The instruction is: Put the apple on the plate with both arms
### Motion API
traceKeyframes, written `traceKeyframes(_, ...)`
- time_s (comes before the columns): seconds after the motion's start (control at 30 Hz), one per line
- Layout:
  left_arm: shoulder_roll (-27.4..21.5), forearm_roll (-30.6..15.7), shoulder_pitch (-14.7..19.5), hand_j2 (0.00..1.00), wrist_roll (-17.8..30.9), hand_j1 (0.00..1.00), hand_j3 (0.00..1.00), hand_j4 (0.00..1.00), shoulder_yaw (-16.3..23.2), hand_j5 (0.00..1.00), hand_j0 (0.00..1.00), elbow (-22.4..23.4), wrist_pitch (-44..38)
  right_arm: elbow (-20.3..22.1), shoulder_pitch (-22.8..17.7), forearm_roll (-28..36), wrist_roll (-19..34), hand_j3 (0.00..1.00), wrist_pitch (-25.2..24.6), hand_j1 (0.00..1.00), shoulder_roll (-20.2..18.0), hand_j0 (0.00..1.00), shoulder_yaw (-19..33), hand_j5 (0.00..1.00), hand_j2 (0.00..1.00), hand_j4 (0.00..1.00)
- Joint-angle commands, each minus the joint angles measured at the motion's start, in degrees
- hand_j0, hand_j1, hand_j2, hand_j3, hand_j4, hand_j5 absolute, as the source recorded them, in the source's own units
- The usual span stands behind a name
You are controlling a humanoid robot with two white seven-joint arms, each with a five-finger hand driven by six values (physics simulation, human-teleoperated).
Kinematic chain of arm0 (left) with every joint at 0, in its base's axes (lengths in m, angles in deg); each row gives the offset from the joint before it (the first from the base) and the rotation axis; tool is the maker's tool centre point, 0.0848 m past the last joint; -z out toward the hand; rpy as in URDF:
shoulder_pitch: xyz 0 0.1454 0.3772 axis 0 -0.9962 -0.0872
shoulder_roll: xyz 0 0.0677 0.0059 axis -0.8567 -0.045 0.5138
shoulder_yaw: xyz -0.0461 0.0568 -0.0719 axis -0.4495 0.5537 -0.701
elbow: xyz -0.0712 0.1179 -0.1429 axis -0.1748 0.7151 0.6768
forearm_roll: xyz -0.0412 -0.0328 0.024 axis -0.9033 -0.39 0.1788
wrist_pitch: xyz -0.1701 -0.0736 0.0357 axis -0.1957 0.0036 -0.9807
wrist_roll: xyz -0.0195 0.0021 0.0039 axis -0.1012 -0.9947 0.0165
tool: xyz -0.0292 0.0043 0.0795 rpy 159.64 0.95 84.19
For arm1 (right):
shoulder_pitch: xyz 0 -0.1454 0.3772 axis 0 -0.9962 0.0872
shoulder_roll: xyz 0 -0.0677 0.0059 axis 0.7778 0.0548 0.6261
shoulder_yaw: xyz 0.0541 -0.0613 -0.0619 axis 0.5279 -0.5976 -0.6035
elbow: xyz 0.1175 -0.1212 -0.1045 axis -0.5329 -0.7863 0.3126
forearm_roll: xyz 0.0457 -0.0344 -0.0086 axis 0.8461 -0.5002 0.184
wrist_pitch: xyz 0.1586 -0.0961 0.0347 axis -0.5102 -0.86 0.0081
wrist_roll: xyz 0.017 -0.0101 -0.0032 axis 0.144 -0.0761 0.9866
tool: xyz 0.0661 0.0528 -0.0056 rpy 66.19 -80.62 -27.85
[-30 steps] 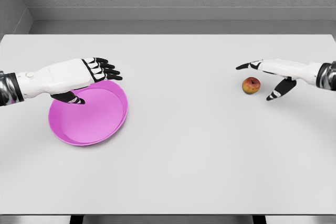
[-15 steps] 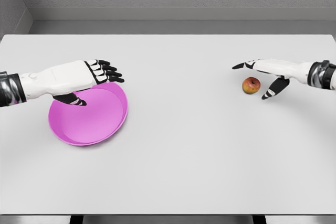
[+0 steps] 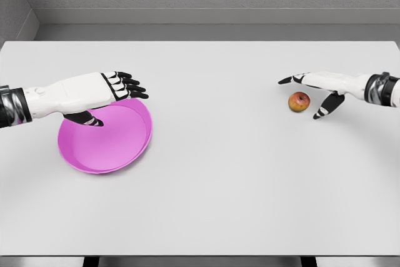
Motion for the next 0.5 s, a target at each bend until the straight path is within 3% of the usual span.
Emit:
traceKeyframes(0.0, 0.0, -0.4, 0.0, 1.0, 0.0, 1.0, 1.0, 1.0, 0.0, 1.0, 1.0, 0.0, 0.0, -0.9, 0.1, 0.2, 0.0, 0.92, -0.2, 0.92, 0.4, 0.92, 0.1, 0.92, 0.92, 0.92)
traceKeyframes(0.2, 0.0, -0.4, 0.0, 1.0, 0.0, 1.0, 1.0, 1.0, 0.0, 1.0, 1.0, 0.0, 0.0, -1.6, 0.4, -0.6, 0.0, 0.92, -0.2, 0.92, 0.7, 0.92, 0.1, 0.92, 0.92, 0.92)
traceKeyframes(0.3, 0.0, -0.4, 0.0, 1.0, 0.0, 1.0, 1.0, 1.0, 0.0, 1.0, 1.0, 0.0, 0.0, -1.6, 0.5, -0.8, 0.0, 0.76, -0.1, 0.76, 0.7, 0.76, 0.1, 0.76, 0.76, 0.76)
traceKeyframes(0.47, 0.0, -0.4, 0.0, 1.0, 0.0, 1.0, 1.0, 1.0, 0.0, 1.0, 1.0, 0.0, 0.0, -1.4, 0.5, -0.8, 0.0, 0.73, 0.3, 0.73, 0.7, 0.73, -0.1, 0.73, 0.73, 0.73)
